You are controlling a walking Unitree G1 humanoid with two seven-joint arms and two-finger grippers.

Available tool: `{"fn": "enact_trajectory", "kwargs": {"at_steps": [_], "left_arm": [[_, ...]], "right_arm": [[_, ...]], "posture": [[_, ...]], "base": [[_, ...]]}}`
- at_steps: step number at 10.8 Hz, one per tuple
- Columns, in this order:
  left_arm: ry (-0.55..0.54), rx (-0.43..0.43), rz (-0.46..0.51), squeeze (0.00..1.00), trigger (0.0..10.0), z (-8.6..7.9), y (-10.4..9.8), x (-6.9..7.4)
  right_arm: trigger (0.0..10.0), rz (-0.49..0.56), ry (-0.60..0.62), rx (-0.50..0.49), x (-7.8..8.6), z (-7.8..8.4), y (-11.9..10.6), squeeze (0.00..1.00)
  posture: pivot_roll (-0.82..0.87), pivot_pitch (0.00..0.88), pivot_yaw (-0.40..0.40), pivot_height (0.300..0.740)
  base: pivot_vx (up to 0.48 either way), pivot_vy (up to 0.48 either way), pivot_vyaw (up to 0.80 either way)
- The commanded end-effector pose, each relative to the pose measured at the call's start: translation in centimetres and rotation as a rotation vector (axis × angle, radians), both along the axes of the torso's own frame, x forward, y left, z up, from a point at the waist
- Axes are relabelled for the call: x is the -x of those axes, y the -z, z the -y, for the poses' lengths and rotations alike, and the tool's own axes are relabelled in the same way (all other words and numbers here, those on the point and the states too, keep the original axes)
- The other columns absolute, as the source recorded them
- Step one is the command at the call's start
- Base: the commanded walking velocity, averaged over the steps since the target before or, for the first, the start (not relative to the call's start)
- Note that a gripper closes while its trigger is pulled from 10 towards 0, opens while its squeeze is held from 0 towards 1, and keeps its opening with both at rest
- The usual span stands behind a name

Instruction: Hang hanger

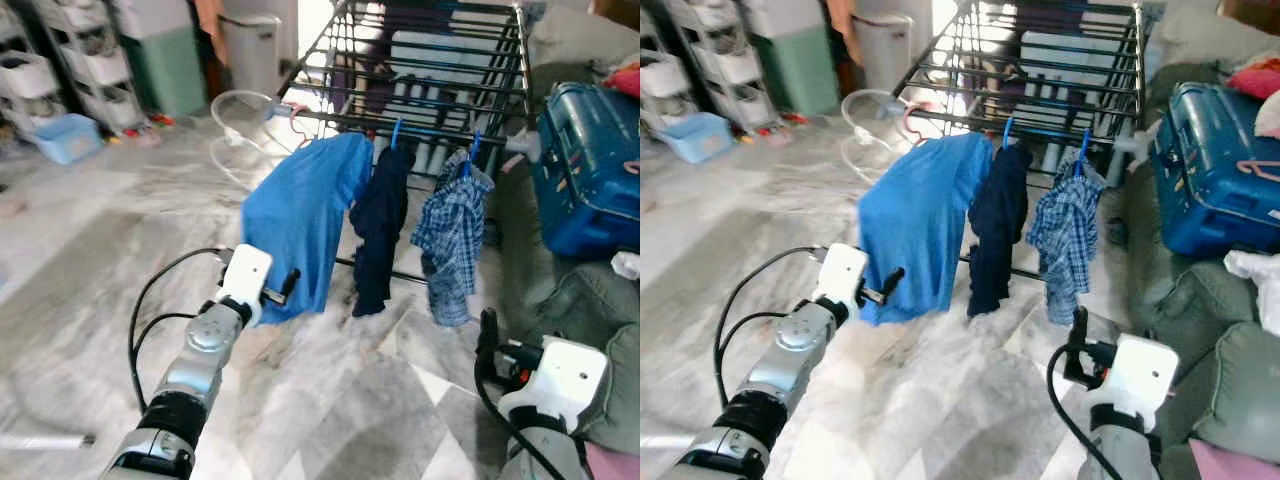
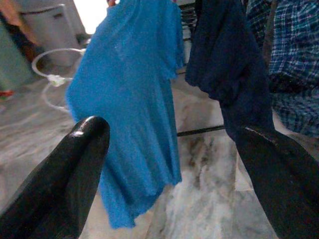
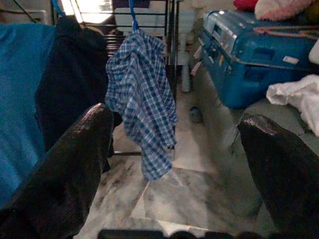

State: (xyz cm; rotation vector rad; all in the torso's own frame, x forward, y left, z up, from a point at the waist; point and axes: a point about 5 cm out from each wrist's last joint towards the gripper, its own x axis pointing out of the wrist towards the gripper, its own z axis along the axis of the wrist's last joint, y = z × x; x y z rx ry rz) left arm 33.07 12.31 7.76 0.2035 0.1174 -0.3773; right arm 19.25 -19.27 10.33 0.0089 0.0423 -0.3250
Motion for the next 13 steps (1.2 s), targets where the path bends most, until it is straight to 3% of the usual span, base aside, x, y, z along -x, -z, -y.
{"fn": "enact_trajectory", "kwargs": {"at_steps": [1,3,9,13], "left_arm": [[0.013,-0.008,0.002,0.0,10.0,0.6,-0.07,-0.15],[0.004,0.011,-0.006,0.0,10.0,0.71,-0.09,-0.24],[-0.008,0.002,-0.039,0.0,10.0,0.88,0.49,-0.2],[0.018,-0.013,-0.052,0.0,10.0,1.26,0.81,-0.09]], "right_arm": [[10.0,0.003,0.004,-0.001,0.04,0.15,-0.06,0.0],[10.0,0.007,-0.016,0.0,0.14,-0.18,-0.04,0.0],[10.0,0.004,-0.05,-0.001,0.0,-0.5,-0.03,0.0],[10.0,0.0,-0.045,-0.021,0.23,-0.68,0.22,0.0]], "posture": [[-0.02,0.037,0.017,0.74],[-0.01,0.049,0.016,0.74],[-0.02,0.057,0.007,0.74],[-0.03,0.055,0.012,0.74]], "base": [[0.0,0.0,0.0],[0.0,0.0,0.0],[0.0,0.0,0.77],[0.0,0.313,0.0]]}}
